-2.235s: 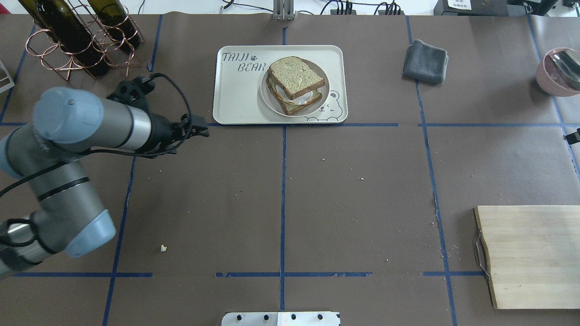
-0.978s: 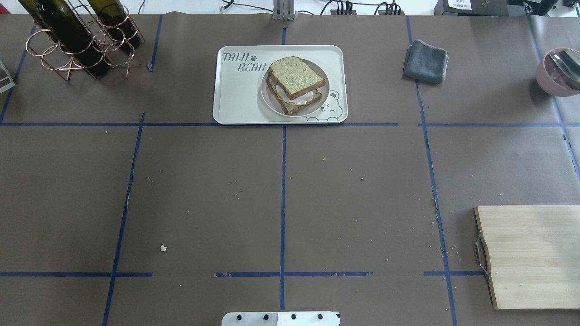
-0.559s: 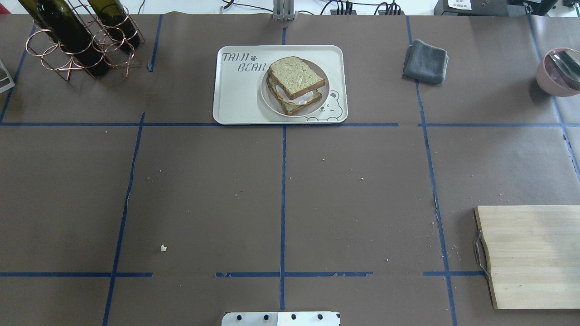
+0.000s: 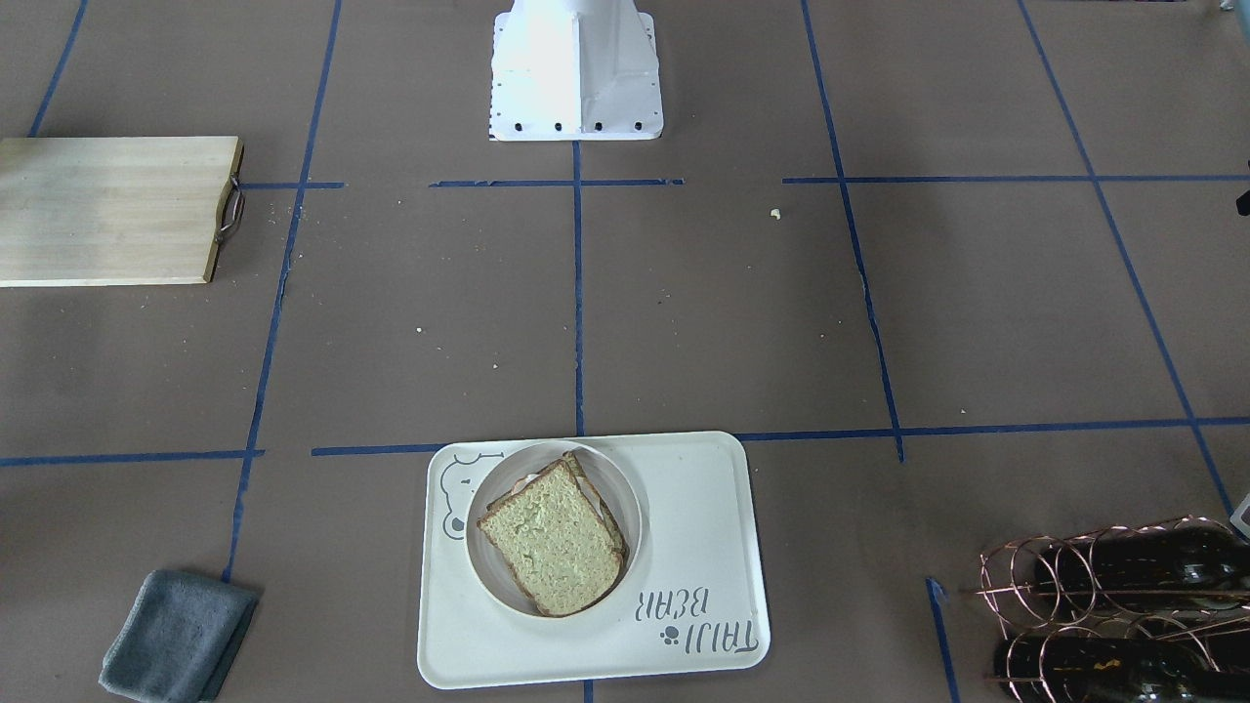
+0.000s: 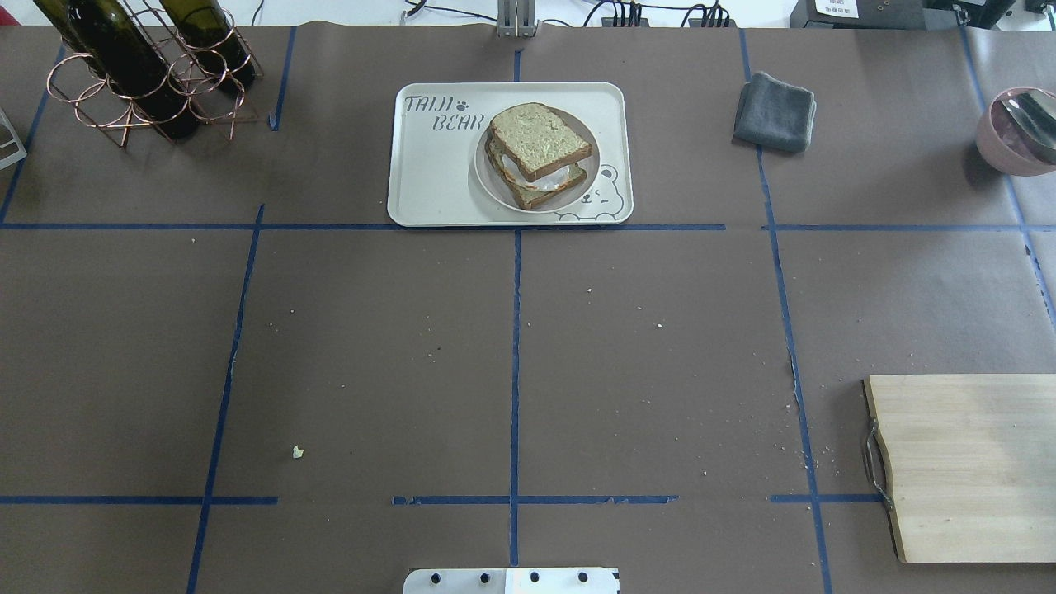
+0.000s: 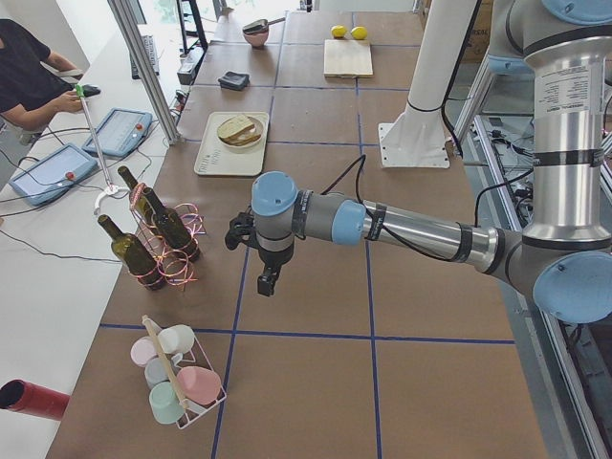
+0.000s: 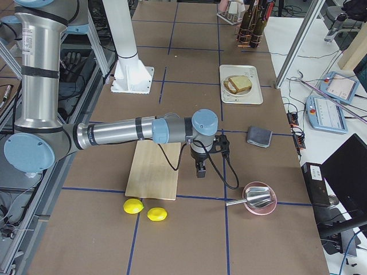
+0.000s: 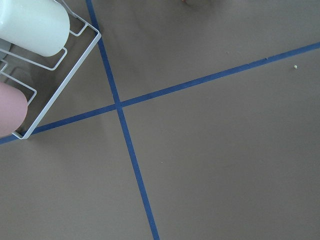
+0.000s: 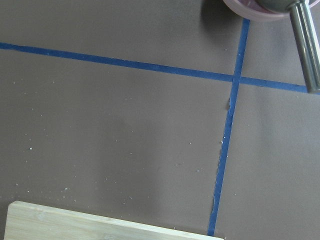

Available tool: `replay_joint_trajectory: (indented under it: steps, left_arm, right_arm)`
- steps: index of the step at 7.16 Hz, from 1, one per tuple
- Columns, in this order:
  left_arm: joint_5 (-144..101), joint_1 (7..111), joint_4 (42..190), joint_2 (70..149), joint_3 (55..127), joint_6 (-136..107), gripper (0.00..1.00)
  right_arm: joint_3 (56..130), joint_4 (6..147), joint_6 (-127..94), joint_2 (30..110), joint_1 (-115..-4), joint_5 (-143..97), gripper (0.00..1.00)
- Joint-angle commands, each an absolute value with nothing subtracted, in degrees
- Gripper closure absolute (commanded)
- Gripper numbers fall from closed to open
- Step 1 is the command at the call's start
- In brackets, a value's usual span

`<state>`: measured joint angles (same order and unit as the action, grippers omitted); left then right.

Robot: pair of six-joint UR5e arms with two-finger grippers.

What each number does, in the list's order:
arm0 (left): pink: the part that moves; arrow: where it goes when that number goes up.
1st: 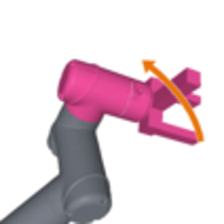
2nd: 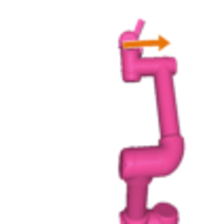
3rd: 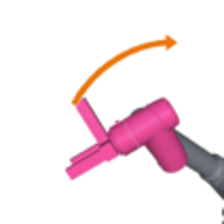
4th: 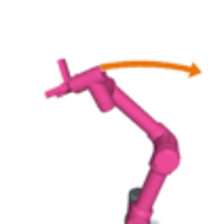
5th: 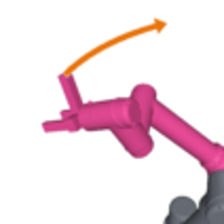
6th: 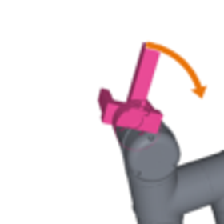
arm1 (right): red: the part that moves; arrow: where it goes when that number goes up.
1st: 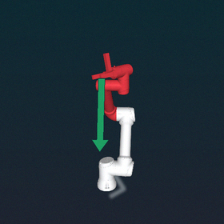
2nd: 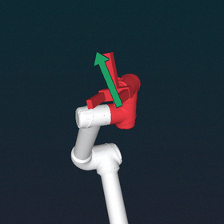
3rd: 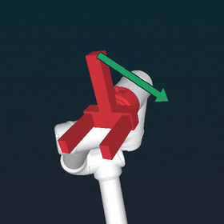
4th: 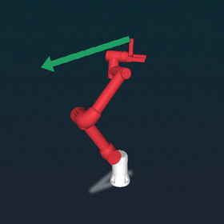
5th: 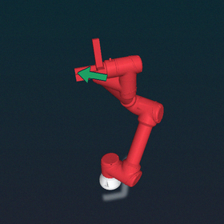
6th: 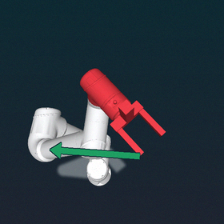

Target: Make sandwich and place on tray

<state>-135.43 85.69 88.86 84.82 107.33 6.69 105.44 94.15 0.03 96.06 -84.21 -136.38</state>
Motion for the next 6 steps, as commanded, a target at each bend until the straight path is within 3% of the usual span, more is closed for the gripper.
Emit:
replay_joint_trajectory:
  steps: [1,6]
  left_arm:
    - [-135.70,85.87,87.29,85.69,107.49,6.85,0.00]
    - [-134.91,85.87,86.22,88.23,107.05,6.86,0.00]
  right_arm:
    - [105.29,93.87,-0.88,96.06,-84.02,-136.58,0.00]
    - [105.38,93.60,-0.09,95.98,-84.02,-136.67,0.00]
